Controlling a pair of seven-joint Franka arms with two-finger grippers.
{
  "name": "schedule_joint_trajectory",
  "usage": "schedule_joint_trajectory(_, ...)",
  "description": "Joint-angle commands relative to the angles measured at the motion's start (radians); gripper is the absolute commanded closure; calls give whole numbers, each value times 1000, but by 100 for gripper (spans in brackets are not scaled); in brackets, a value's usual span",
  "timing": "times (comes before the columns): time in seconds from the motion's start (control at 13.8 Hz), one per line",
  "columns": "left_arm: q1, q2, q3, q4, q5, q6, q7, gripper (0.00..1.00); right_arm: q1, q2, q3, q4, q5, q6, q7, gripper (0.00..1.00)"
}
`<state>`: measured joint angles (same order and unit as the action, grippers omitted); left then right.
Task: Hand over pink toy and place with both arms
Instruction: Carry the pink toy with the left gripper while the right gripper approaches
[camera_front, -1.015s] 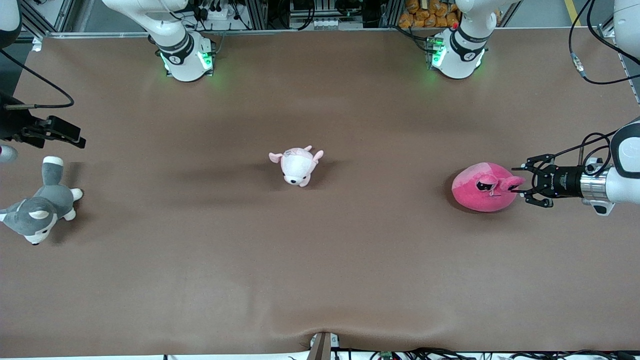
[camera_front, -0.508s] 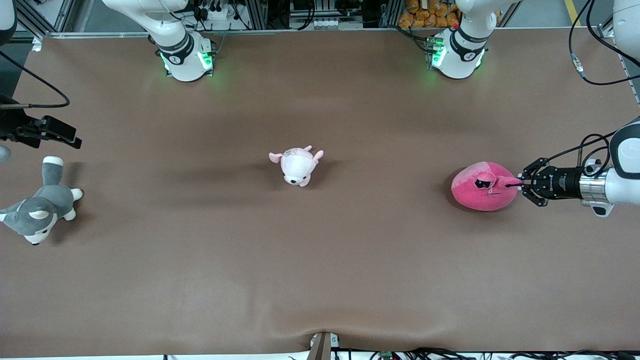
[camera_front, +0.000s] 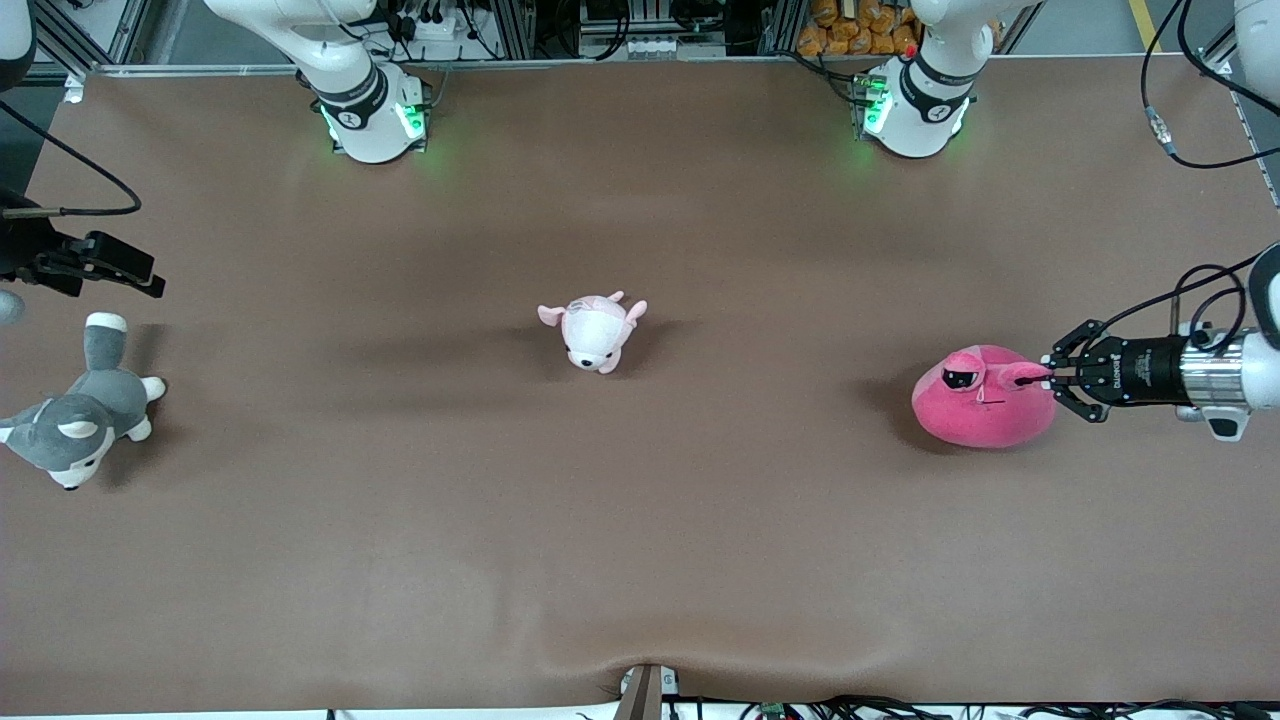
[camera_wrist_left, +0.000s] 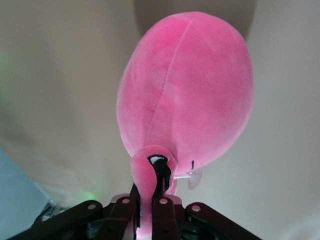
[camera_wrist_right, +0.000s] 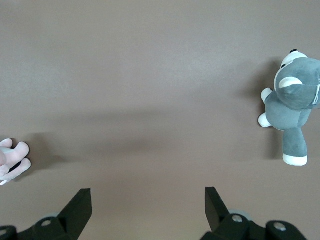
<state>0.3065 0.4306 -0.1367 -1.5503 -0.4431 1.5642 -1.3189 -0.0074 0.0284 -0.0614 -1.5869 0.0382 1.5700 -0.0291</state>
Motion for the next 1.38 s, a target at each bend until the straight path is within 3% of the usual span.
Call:
schedule_joint_trajectory(0.0,5,-49,-50,88,-40,-76,-20,100,-3,-7,3,1,6,-1,12,0)
schedule_joint_trajectory(0.58,8,-136,-308,147,-51,-81,-198,100,1,-5,5,-1,14,-2,12,0)
schedule_joint_trajectory(0.87,2,-136,-369,151,-77,-81,-296,100,50,54,6,5,52,67,14,0)
schedule_joint_trajectory(1.02,-3,-136,-373,153,-80,-75,-338,100,81,99,6,7,103,114,14,0)
schedule_joint_trajectory(1.31,-39,-130,-397,161,-77,-30,-380,100,180,209,6,50,109,173,14,0)
